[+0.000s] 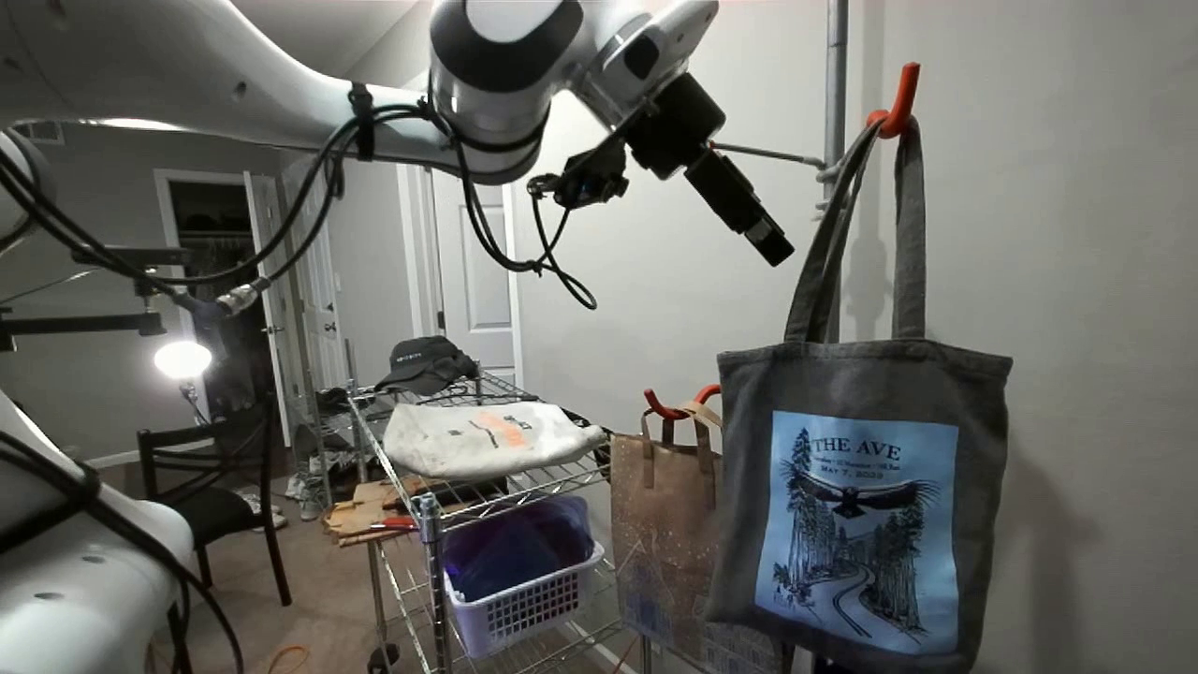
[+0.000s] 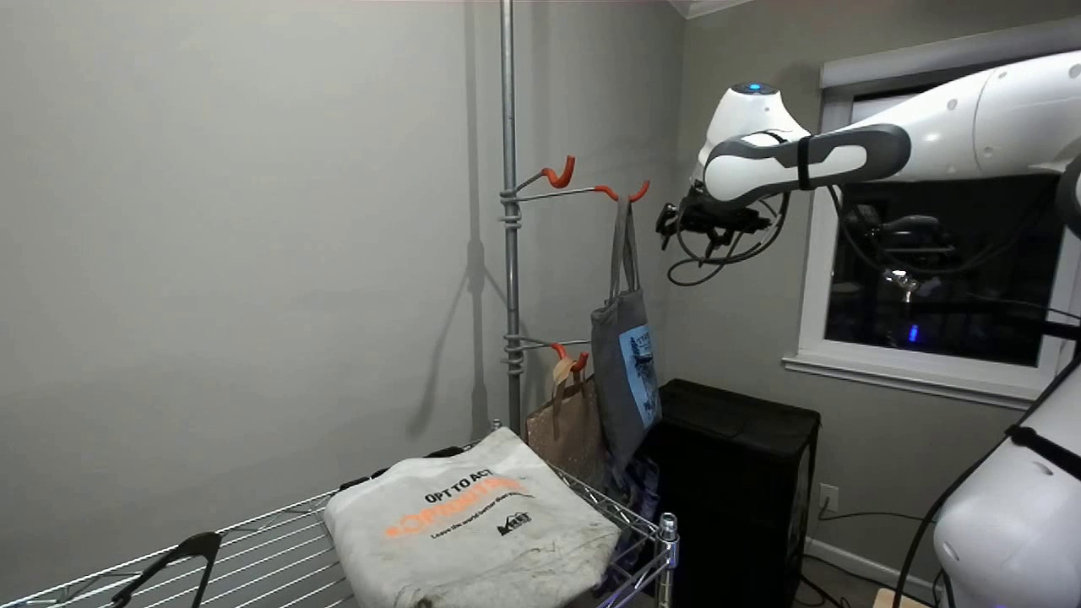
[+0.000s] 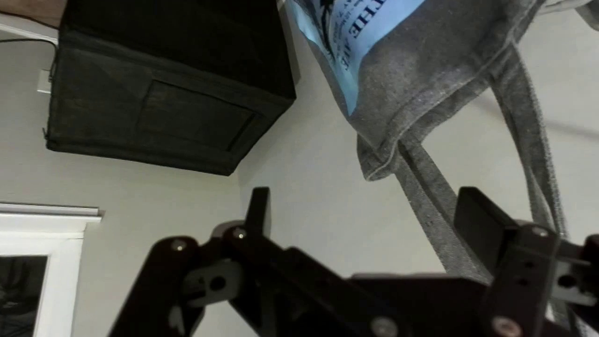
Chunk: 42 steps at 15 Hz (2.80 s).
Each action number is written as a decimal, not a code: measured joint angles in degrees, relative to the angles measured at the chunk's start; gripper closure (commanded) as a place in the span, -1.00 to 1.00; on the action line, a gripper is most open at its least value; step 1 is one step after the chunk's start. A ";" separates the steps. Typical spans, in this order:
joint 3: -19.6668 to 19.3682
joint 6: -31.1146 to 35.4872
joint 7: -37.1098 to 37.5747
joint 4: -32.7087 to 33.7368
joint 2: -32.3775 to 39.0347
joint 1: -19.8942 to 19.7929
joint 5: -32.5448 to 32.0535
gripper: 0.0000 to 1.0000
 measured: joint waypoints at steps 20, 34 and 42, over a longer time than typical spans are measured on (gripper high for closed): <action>3.88 5.53 6.40 23.13 17.64 0.13 -3.39 -1.00; 2.75 5.62 6.40 24.84 21.30 -0.04 -4.31 0.92; 3.07 5.78 6.40 24.83 19.11 0.73 -7.38 0.92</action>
